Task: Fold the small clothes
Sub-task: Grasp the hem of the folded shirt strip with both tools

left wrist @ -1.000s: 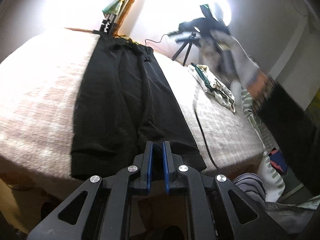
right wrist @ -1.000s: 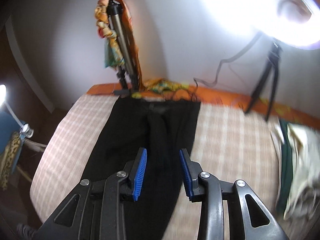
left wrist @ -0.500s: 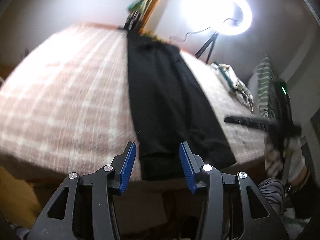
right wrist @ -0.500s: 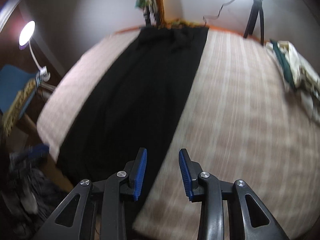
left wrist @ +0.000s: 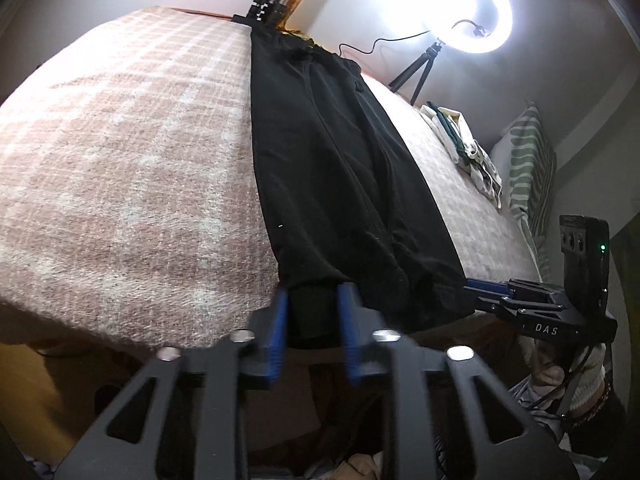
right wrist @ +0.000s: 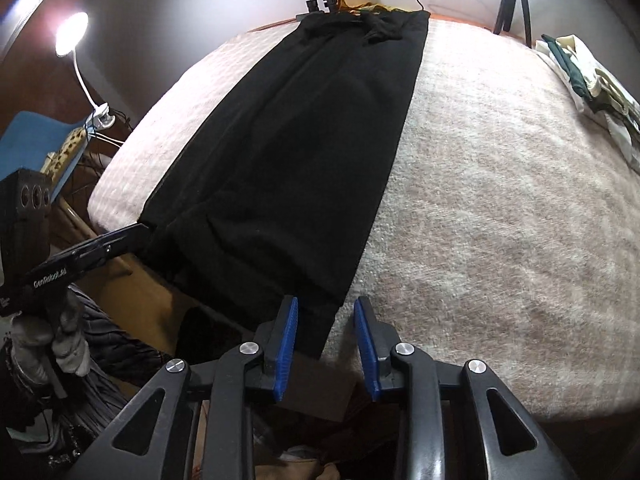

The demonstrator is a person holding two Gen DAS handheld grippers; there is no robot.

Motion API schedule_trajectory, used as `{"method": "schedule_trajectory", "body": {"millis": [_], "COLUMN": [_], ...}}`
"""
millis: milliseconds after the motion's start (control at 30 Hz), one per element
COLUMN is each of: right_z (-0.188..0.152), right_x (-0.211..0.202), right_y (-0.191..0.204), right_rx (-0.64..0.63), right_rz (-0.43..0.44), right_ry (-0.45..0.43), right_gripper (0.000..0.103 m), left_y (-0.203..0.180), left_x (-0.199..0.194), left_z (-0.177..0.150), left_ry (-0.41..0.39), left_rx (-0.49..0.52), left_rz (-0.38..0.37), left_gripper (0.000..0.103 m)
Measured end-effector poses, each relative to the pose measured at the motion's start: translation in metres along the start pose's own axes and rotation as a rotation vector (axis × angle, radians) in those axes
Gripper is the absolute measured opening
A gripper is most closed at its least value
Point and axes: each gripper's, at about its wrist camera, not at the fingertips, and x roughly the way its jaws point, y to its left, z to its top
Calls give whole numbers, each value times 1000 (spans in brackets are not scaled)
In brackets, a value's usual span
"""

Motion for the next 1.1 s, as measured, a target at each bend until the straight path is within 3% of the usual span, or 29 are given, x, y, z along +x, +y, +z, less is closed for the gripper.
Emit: {"method": "schedule_trajectory", "body": {"millis": [33, 100, 200, 333, 433, 633, 733, 800, 900, 1000, 1033, 1100], "right_z": [2, 5, 6, 2, -4, -6, -9, -12, -14, -13, -13, -12], "right_x": [1, 3, 3, -10, -5, 2, 3, 4, 5, 8, 9, 12], "right_y": [2, 6, 4, -17, -24, -36, -43, -53, -58, -59, -59, -61], "right_rx": [-16, -25, -31, 76, 102, 153, 176, 208, 246, 243, 244, 254], "right_rz": [-13, -8, 12, 108, 131, 212, 269, 323, 385, 408, 416, 426], "right_ry": [-4, -3, -8, -31, -18, -31, -42, -48, -46, -47, -44, -35], "right_gripper": [26, 11, 3, 2, 2, 2, 7, 16, 20, 20, 19, 7], "left_y": [0, -1, -3, -4, -2, 11, 16, 17, 15, 10, 10, 10], "left_x": [1, 3, -2, -20, -18, -9, -8, -10, -9, -7, -7, -4], "left_z": [0, 1, 4, 7, 5, -1, 1, 1, -1, -2, -2, -1], "left_ry": [-4, -3, -14, -44, -32, 1, 27, 31, 48, 52, 57, 67], "left_rx": [-3, 0, 11, 31, 53, -7, -47, -53, -41, -12, -12, -22], "left_rz": [-5, -13, -9, -3, 19, -9, -13, -35, -71, -81, -85, -100], "left_gripper": [11, 7, 4, 4, 4, 4, 16, 18, 18, 16, 5, 4]}}
